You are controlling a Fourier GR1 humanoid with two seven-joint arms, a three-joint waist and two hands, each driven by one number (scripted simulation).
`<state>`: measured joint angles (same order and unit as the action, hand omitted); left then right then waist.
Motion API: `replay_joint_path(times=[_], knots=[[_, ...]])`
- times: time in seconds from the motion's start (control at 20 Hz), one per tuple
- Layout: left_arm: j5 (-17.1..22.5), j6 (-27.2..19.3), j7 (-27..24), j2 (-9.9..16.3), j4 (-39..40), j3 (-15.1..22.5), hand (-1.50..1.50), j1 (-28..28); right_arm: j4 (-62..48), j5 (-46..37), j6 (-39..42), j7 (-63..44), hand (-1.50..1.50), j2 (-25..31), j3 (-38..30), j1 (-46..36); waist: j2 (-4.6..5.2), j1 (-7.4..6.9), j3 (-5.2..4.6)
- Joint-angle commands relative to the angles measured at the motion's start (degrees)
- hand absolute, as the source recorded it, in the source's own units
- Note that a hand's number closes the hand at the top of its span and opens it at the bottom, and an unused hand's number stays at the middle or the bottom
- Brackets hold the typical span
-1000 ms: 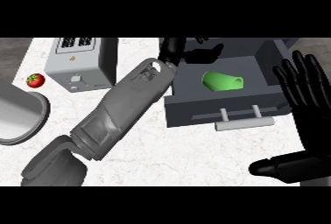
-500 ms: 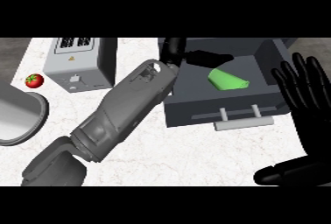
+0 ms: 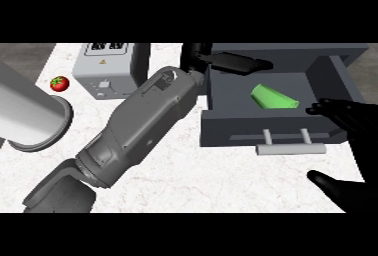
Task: Pick up the cup, place it into the drawer and close the drawer
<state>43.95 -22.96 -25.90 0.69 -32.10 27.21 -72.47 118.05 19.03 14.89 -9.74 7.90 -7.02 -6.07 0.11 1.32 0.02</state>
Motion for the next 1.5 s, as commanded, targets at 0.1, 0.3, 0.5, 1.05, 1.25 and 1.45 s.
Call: replay_joint_path(times=[0.1, 0.3, 0.5, 1.05, 1.25, 1.45], knots=[[1.33, 0.15, 1.11, 4.64, -9.94, -2.25, -1.50, 7.74, 2.14, -1.99, 7.00, 0.10, 1.50, 6.69, -0.54, 3.41, -0.94, -2.72, -0.06], [1.49, -2.33, 3.09, 8.78, -17.86, -3.44, -1.50, 13.97, 4.26, -9.73, 4.73, -0.63, 1.50, 5.19, 3.73, 3.08, -0.83, -3.20, -0.07], [2.13, -0.84, 6.22, 14.87, -27.28, -3.93, -1.50, 22.24, 2.91, -13.39, 7.25, -0.04, 1.50, 7.51, 4.41, 4.40, -0.75, -3.27, -0.04], [3.07, 2.57, 10.19, 27.61, -49.67, -8.73, -1.50, 44.13, -2.78, -29.07, 6.44, 4.08, 1.50, 8.09, 9.98, 3.34, -0.33, -2.40, -0.02], [4.57, 6.99, 7.45, 28.42, -50.27, -10.19, -1.50, 49.26, -7.33, -41.57, 6.17, 10.82, 1.50, 12.50, 14.45, 0.61, -0.14, -3.19, -0.04], [3.62, 9.83, 5.71, 30.22, -52.92, -10.53, -1.50, 55.32, -15.55, -54.34, -1.18, 16.37, 1.50, 10.80, 20.90, 1.59, -0.06, -3.20, 0.01]])
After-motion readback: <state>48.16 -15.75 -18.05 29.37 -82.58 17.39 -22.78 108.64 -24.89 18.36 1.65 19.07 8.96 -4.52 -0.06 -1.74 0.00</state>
